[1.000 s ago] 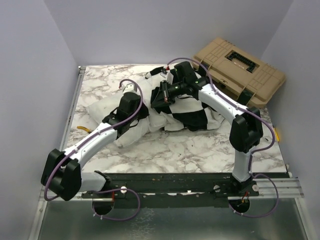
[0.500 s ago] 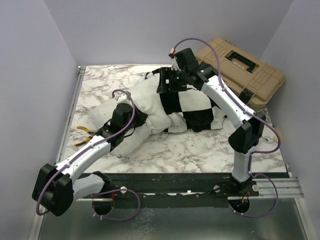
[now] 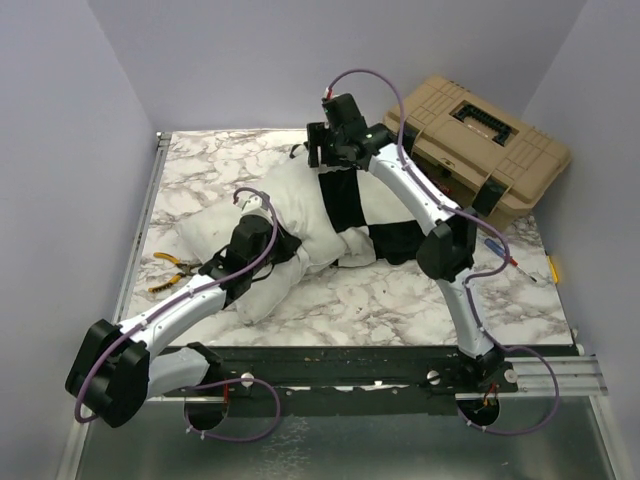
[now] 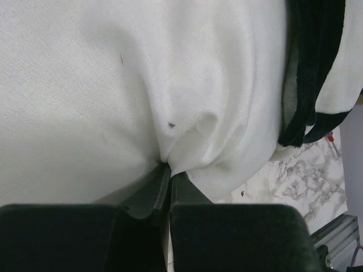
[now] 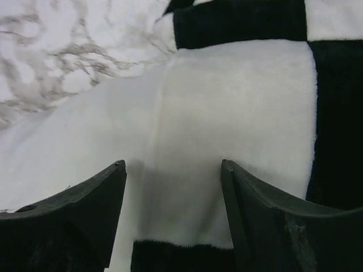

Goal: Put the pillow into the pillowcase
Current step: Stuff the pillow into the pillowcase.

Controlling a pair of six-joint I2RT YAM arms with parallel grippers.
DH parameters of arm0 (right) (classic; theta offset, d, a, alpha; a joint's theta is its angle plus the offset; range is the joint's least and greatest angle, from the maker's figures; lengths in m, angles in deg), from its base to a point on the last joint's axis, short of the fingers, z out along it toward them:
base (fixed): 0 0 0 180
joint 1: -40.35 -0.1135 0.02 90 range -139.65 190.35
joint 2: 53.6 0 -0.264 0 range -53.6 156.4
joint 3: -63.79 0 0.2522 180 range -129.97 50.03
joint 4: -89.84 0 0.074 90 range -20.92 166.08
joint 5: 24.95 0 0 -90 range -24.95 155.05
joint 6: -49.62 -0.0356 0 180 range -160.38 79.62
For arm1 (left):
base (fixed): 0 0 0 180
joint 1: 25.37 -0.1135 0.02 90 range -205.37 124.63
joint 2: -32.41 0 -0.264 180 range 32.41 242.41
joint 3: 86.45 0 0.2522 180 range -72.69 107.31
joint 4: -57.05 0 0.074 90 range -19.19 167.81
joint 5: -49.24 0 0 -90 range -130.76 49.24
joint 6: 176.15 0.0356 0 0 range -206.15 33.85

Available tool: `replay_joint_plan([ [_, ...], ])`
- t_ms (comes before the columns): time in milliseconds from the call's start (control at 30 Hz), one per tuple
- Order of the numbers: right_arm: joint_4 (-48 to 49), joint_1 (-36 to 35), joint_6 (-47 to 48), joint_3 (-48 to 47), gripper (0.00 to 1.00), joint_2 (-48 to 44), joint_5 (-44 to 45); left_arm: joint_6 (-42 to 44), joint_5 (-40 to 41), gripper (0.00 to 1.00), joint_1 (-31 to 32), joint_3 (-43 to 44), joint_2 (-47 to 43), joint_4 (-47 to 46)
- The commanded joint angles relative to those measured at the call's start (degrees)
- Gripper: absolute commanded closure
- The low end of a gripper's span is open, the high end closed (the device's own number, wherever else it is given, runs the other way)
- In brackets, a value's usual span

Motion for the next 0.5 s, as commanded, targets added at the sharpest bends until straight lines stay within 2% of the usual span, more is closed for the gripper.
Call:
replay_joint_plan([
  [0,1.73,-0.33,1.43,-1.59,0.29,4.78,6.18,-0.70,-2.22,1.00,1.78,-2.20,-0.90,-1.53],
  [67,2.06,-0.35,1.42,-2.24,0.37,5.79,8.15,-0.89,-3.26,1.00,2.31,-2.73,-1.33,-1.55],
  [200,5.39,-0.35,1.90,-0.35,0.76,3.61,6.70,-1.16,-3.52,1.00,3.15,-3.42,-1.64,-1.57],
  [233,7.17,-0.35,1.99,0.93,0.83,2.18,4.47,-1.16,-3.39,1.00,3.27,-3.43,-1.62,-1.57],
  [267,8.93,-0.35,1.96,2.41,0.87,0.46,2.06,-1.12,-3.28,1.00,3.38,-3.47,-1.38,-1.57],
  [467,16.07,-0.31,-2.14,9.05,0.93,-8.71,-18.45,0.31,-2.72,1.00,3.41,-1.73,0.83,-1.71],
])
